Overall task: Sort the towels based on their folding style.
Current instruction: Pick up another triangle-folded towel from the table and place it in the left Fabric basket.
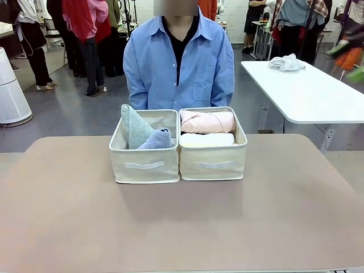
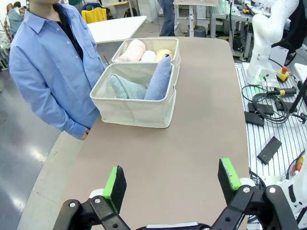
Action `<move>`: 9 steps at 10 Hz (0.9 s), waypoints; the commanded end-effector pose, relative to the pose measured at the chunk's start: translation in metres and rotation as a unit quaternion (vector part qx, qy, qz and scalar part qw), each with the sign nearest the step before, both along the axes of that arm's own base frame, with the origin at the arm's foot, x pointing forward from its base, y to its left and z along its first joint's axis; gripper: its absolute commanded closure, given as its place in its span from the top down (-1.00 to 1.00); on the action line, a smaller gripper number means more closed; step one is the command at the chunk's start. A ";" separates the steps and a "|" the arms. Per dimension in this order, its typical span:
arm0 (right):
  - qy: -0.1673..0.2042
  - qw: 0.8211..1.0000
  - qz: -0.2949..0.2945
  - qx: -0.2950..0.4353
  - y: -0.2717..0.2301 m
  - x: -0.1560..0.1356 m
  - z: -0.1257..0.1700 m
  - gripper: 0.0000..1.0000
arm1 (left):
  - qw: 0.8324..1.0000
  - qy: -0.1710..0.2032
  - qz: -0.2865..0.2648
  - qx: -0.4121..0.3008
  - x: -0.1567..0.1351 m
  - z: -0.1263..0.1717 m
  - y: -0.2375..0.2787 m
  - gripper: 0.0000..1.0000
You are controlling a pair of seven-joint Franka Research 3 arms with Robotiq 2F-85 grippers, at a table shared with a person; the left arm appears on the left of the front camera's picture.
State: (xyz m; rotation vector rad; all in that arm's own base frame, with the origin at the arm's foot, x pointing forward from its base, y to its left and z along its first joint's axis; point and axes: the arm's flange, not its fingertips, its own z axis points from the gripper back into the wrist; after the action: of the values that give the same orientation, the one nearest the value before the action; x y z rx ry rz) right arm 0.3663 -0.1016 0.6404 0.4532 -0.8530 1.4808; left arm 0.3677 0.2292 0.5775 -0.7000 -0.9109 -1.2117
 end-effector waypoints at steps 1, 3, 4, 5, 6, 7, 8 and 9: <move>0.013 0.998 -0.010 0.065 -0.044 0.011 -0.035 1.00 | 1.000 -0.008 0.002 -0.010 -0.002 0.001 -0.002 1.00; 0.008 0.990 -0.065 0.125 -0.101 -0.003 -0.057 1.00 | 1.000 -0.008 0.002 -0.010 -0.002 0.001 -0.002 1.00; 0.007 0.985 -0.075 0.152 -0.122 -0.009 -0.064 1.00 | 1.000 -0.008 0.002 -0.010 -0.002 0.001 -0.002 1.00; 0.014 0.982 -0.072 0.171 -0.132 -0.009 -0.069 1.00 | 1.000 -0.008 0.002 -0.010 -0.002 0.001 -0.002 1.00; 0.003 0.975 -0.090 0.201 -0.135 -0.004 -0.066 1.00 | 1.000 -0.008 0.002 -0.010 -0.002 0.001 -0.002 1.00; 0.018 0.985 -0.088 0.144 -0.130 -0.015 -0.072 1.00 | 1.000 -0.008 0.002 -0.010 -0.002 0.001 -0.002 1.00; 0.018 0.985 -0.088 0.144 -0.130 -0.015 -0.072 1.00 | 1.000 -0.008 0.002 -0.010 -0.002 0.001 -0.002 1.00; 0.018 0.985 -0.088 0.144 -0.130 -0.015 -0.072 1.00 | 1.000 -0.008 0.002 -0.010 -0.002 0.001 -0.002 1.00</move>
State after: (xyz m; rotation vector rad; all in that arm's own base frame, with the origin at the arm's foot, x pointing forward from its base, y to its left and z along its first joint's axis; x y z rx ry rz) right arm 0.3538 -0.2332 0.5693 0.6143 -1.0732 1.1553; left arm 0.3678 0.2290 0.5775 -0.7004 -0.9106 -1.2122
